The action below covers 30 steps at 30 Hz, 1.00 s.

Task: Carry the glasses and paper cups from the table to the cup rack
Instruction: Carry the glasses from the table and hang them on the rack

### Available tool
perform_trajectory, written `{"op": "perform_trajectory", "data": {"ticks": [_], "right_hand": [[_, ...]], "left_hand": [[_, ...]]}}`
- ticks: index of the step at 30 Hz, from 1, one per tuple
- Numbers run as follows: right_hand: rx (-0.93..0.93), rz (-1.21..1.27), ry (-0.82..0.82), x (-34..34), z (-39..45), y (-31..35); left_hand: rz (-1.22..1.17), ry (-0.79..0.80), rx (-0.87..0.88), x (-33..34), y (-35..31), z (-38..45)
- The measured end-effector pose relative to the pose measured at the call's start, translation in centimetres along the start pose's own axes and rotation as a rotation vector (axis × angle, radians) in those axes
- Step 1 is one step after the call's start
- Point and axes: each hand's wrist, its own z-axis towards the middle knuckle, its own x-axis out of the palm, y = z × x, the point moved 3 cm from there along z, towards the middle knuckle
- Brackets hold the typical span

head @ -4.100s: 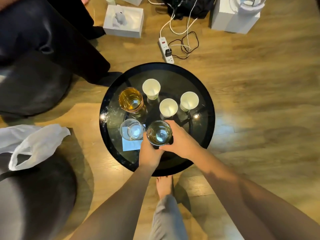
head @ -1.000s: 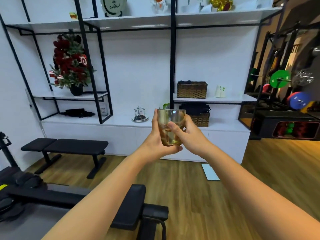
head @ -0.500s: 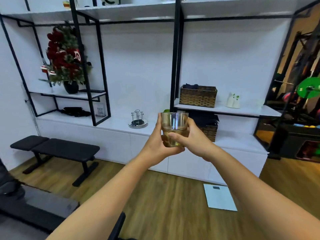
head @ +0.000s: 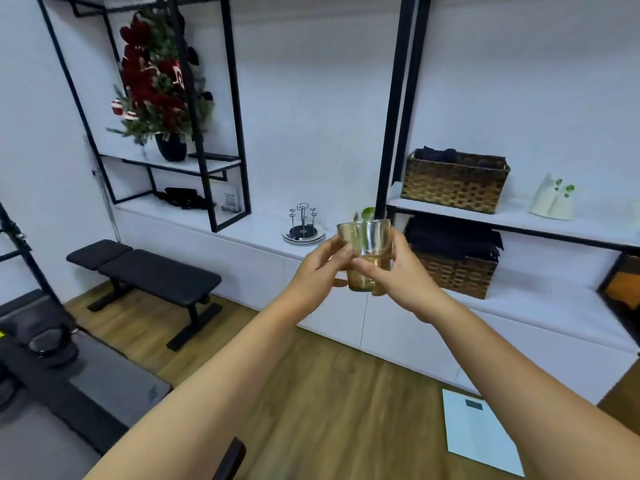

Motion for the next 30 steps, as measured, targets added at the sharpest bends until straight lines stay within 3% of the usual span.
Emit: {"op": "perform_trajectory", "data": {"ticks": [8, 12, 16, 22, 30], "right_hand": [[-0.003, -0.233, -0.062, 0.9, 16.9, -5.8], [-0.102, -0.217, -0.098, 2.4, 24.9, -8.4], [-0.158, -0.237, -0.027, 3.6, 30.5, -11.8], [-0.159, -0.191, -0.04, 5.0, 39.5, -15.6], [-0.182, -0.107, -0.019, 6.3, 54.1, -20.3]], "left_hand": [[-0.135, -0.08, -0.247, -2.2, 4.9, 16.2], [-0.226, -0.139, -0.3, -5.1, 6.5, 24.0], [-0.388, -0.18, -0.363, -7.2, 9.5, 29.5], [-0.419, -0.24, -0.353, -9.4, 13.8, 37.3], [-0.313, -0.445, -0.338, -14.0, 17.3, 51.4]]}}
